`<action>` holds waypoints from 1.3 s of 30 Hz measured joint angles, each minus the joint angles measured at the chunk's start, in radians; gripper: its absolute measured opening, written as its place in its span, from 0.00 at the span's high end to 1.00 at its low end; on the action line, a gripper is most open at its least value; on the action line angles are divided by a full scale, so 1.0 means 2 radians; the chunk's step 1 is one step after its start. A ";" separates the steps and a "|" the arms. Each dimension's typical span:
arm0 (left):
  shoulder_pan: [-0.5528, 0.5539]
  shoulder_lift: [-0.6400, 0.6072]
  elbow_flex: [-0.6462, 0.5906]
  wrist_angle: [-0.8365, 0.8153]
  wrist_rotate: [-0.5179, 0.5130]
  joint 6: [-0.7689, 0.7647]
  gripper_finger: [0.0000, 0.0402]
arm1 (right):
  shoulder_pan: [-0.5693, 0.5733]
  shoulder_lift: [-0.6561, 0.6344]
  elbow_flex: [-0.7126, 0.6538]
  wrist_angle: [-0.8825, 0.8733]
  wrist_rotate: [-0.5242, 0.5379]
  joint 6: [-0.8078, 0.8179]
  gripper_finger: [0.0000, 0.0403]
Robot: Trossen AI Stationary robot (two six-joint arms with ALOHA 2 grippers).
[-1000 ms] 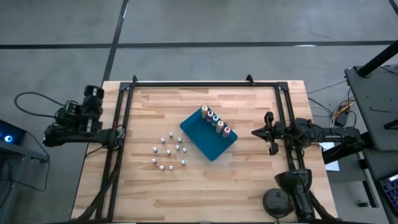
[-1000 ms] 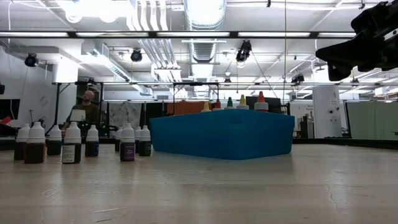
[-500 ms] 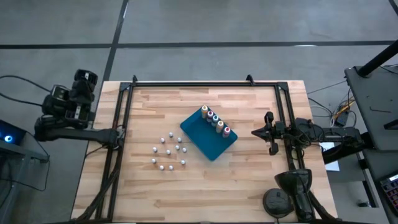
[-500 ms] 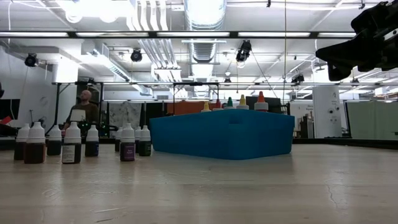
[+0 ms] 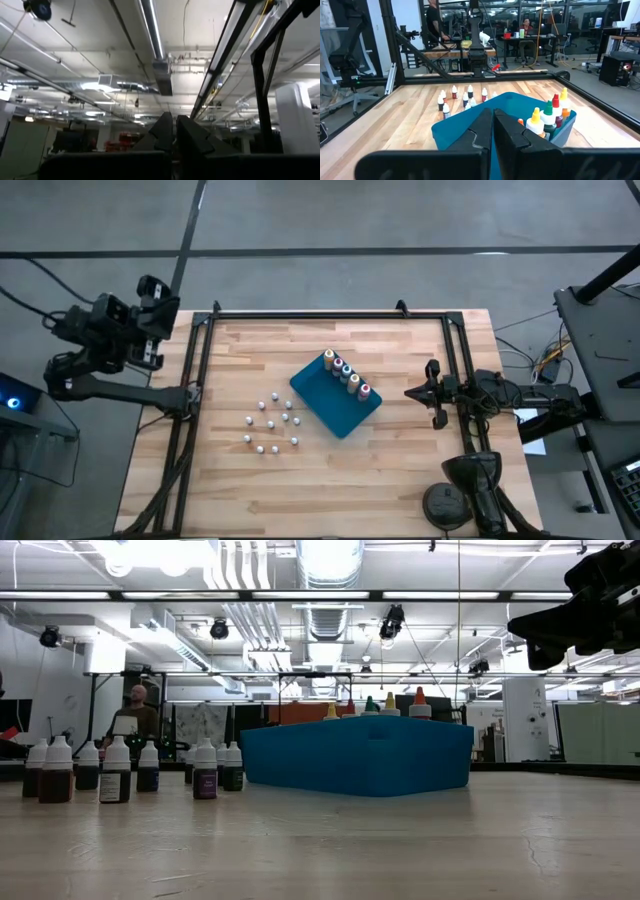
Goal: Pick & Place food coloring
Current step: Put the green food coloring bottle into the blue bin
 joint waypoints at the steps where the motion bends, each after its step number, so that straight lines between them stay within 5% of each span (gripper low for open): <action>1: 0.000 0.005 0.009 -0.012 0.000 -0.003 1.00 | 0.000 0.000 0.000 0.000 0.000 -0.001 0.98; 15: 0.000 0.050 0.079 -0.193 -0.001 -0.023 1.00 | 0.000 0.000 0.000 0.000 0.000 -0.001 0.98; 39: 0.000 0.097 0.076 -0.311 -0.014 -0.034 0.97 | 0.000 0.000 0.000 0.000 0.000 0.000 0.98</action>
